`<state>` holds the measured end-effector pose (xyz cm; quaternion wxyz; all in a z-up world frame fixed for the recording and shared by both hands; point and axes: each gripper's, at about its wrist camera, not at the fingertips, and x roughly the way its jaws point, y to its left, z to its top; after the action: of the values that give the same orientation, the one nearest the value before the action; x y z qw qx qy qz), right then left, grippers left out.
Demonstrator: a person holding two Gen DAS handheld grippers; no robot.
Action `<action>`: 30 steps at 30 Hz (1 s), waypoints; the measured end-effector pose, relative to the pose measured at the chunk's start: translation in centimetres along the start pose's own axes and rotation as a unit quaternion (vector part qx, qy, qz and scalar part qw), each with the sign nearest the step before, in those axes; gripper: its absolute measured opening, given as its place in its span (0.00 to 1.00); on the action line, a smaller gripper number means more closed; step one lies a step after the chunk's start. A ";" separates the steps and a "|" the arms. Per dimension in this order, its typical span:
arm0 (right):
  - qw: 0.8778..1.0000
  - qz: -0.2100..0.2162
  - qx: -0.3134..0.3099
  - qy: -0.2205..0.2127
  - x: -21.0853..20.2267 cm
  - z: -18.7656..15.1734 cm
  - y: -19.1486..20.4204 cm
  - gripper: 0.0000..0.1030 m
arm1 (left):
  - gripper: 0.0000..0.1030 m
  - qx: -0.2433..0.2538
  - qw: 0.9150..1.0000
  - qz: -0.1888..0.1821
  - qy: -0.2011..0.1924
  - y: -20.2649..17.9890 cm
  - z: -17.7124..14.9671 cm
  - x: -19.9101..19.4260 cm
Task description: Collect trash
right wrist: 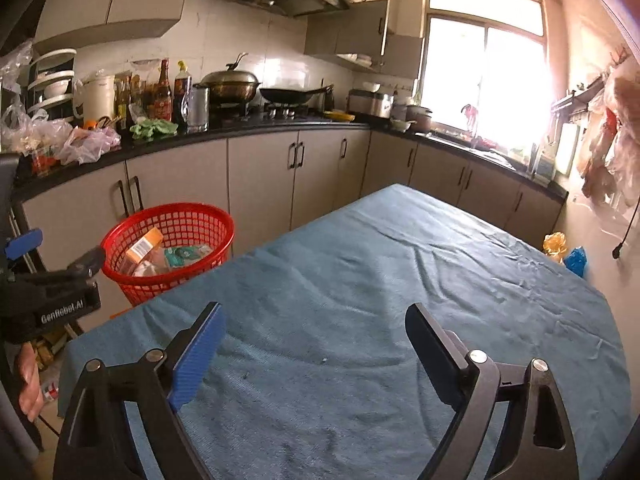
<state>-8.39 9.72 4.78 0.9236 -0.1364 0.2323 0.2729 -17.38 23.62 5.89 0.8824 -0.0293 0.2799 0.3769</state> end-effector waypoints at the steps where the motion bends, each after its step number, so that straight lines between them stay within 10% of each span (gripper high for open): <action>1: 1.000 0.001 0.003 0.000 -0.1 0.0 -0.1 0.91 | 0.96 0.002 1.000 0.000 0.000 -0.1 0.0 -0.1; 30: 1.000 -0.008 -0.003 0.013 0.7 -0.2 0.0 0.92 | 0.96 0.002 1.000 -0.015 0.010 -0.6 -0.5 0.9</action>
<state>-7.97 9.89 4.25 0.9225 -0.1441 0.2420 0.2639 -16.67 23.62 4.92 0.8855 -0.0354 0.2886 0.3624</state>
